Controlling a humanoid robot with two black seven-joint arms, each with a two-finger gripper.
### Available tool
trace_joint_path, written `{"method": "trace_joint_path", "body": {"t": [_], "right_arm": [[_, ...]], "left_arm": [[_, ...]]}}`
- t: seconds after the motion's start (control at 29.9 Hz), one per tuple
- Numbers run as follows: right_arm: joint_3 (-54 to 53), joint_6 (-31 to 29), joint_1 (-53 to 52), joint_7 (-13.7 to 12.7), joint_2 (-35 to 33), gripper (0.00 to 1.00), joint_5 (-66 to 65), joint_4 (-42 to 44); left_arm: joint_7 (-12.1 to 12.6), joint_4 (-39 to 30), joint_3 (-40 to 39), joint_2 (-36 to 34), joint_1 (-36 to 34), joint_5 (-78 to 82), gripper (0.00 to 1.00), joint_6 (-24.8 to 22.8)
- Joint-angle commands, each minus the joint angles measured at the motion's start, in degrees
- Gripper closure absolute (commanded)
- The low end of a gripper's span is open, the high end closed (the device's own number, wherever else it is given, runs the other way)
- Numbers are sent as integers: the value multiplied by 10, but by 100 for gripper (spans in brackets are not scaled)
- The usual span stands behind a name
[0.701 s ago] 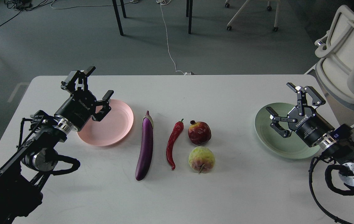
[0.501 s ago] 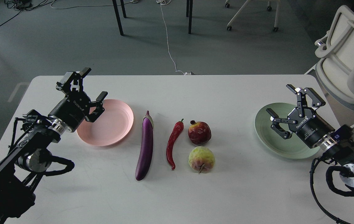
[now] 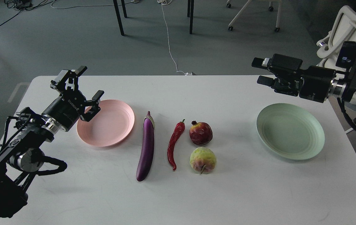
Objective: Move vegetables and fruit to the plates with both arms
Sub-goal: 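Move the right gripper over the red apple, then grasp the red apple with the right gripper and lift it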
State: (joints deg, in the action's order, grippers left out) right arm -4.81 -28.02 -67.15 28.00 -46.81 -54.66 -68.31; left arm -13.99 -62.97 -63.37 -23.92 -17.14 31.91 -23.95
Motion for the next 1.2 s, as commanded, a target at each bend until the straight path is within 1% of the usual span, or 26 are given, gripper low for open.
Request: {"method": "trace_joint_path", "body": {"t": [0.0, 0.1, 0.23, 0.37, 0.47, 0.6, 0.8, 0.97, 1.17], "right_arm": [[163, 0, -148, 0, 66, 1, -111, 5], [245, 0, -198, 0, 118, 1, -167, 9], [270, 0, -199, 0, 179, 1, -200, 39], [304, 0, -199, 0, 233, 1, -202, 87], [333, 2, -196, 0, 261, 1, -202, 107], [356, 29, -191, 0, 291, 1, -201, 125], [356, 39, -171, 0, 323, 1, -201, 154], [356, 61, -154, 0, 369, 1, -199, 193], [356, 63, -135, 0, 400, 1, -199, 224]], "left_arm": [[-23, -2, -1, -2, -1, -8, 0, 0], [-24, -8, -2, -2, -1, -18, 0, 0], [-24, -24, -9, -6, 4, -18, 0, -3], [-24, -38, -12, -9, 6, -18, 0, -2], [-24, -38, -13, -9, 7, -18, 0, -3], [-24, -38, -13, -10, 7, -18, 0, -3], [-25, -38, -14, -18, 7, -27, 0, -7], [-25, -38, -14, -31, 7, -55, 0, -14], [-25, -39, -25, -42, 8, -60, 0, -14]]}}
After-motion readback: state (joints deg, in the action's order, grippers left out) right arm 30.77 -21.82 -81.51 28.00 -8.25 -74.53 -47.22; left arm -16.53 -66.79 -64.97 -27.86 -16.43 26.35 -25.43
